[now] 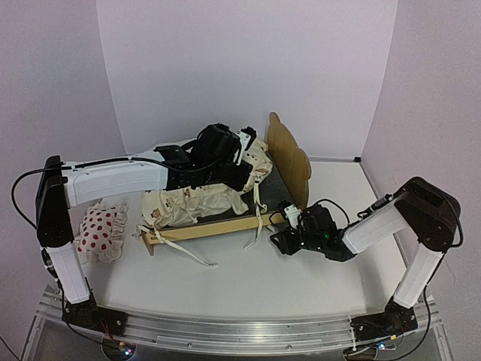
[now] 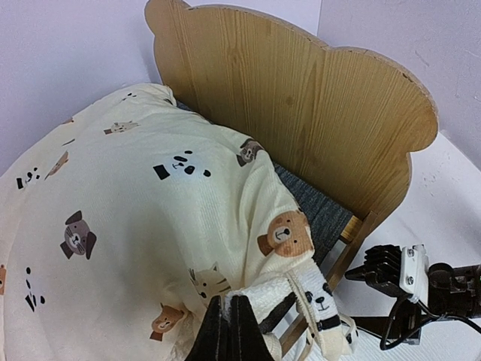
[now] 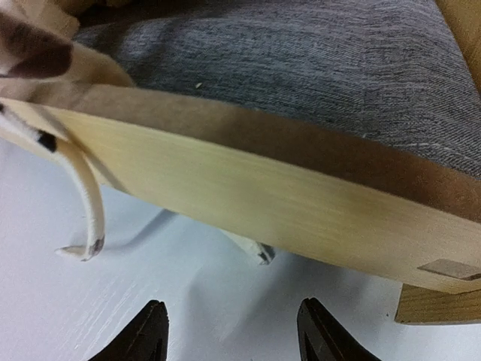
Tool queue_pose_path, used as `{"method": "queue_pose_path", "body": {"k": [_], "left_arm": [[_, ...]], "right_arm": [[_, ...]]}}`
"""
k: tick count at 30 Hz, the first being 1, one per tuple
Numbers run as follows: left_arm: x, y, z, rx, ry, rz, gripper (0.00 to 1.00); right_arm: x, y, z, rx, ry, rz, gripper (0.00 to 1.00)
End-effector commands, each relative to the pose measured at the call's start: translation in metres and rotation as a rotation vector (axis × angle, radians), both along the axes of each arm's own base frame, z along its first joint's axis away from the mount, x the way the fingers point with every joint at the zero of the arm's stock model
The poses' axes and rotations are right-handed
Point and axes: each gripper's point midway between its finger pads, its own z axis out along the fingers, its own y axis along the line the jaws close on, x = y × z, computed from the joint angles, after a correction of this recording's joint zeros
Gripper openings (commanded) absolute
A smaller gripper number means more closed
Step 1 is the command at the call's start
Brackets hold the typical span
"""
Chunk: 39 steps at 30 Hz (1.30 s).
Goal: Set up the pet bed
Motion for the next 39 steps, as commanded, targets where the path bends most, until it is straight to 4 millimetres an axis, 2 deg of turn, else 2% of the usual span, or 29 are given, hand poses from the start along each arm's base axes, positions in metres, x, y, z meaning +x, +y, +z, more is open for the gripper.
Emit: {"method": "queue_pose_path", "body": {"k": [1,13,21,28,33,39], "left_arm": [[0.005,0.001,0.029,-0.045,-0.037,0.014,0.00],[0.004,0.000,0.028,-0.044,-0.035,0.008,0.00],[0.003,0.001,0.029,-0.043,-0.035,0.007,0.00],[0.003,0.002,0.028,-0.038,-0.033,0.009,0.00],[0.003,0.003,0.028,-0.035,-0.034,0.012,0.00],[0.004,0.003,0.027,-0.032,-0.036,0.014,0.00]], "right_arm": [[0.019,0.003,0.012,0.074,-0.109,-0.074,0.61],[0.028,0.018,-0.008,0.096,-0.123,-0.079,0.60],[0.035,0.024,-0.015,0.128,-0.142,-0.097,0.55],[0.041,0.023,-0.020,0.131,-0.175,-0.122,0.42],[0.040,0.027,-0.023,0.133,-0.175,-0.106,0.24],[0.034,0.032,-0.023,0.149,-0.156,-0.069,0.07]]}}
